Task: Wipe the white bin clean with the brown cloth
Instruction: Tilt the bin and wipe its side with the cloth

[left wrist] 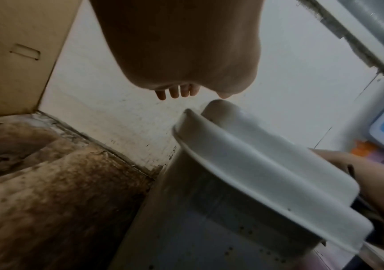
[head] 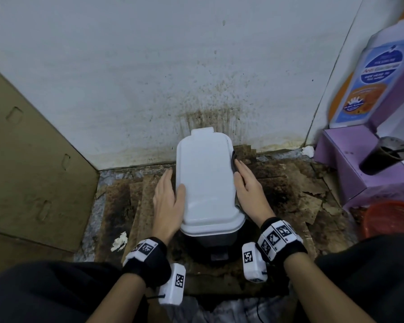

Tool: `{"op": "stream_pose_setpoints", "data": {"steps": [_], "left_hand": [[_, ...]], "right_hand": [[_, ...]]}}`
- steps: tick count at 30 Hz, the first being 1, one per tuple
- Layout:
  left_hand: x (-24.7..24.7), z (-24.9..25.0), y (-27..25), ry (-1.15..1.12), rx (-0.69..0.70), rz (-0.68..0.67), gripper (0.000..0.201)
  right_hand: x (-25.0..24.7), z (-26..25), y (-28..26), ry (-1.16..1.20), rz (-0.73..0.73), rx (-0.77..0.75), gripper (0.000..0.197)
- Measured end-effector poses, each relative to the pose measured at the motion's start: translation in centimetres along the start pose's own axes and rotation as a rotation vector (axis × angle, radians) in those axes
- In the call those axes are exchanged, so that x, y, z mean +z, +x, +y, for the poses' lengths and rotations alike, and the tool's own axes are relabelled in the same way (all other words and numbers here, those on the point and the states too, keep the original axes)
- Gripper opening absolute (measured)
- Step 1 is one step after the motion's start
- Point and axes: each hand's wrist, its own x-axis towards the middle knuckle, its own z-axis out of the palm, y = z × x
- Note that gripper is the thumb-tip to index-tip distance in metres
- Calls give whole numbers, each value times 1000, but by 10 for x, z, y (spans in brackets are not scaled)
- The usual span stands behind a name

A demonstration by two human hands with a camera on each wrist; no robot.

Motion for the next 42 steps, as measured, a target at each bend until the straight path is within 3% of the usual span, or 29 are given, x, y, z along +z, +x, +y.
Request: {"op": "stream_pose_setpoints", "data": {"steps": [5,8,10,13,15,21,26,32,37,42], "left_hand": [[3,1,-6,-139,-99,-132,72],[5,0,-5,-204,-81,-163,76],[7,-2,-5,-237,-55,-183,76],[9,-4,-4,-265,-40,-191,72],[9,-5,-2,-265,-36,-191,70],[14,-10,1,-282,-16,-159,68],[14,-12,2,-294,-23,-162,82],[9,-11,0,-257,-47,-205,85],[10,-9,-1,-264,-64,-192,81],[6,-4,0,-227,-110,-271,70]], "right_hand": [[-6,-7,-2,61,76,53,47],[-2,-21,-3,-31,132,-81,47],[8,-29,2,-152,70,-205,48],[28,-27,11,-633,-54,-321,50],[35,-20,13,-872,-57,-341,53],[41,-17,-29,-992,-24,-451,54],[48,-18,-60,-1103,-62,-469,57],[24,-18,-23,-1020,-43,-395,56],[21,-15,-8,-641,-26,-227,55],[18,-16,-13,-310,-4,-72,54]]}}
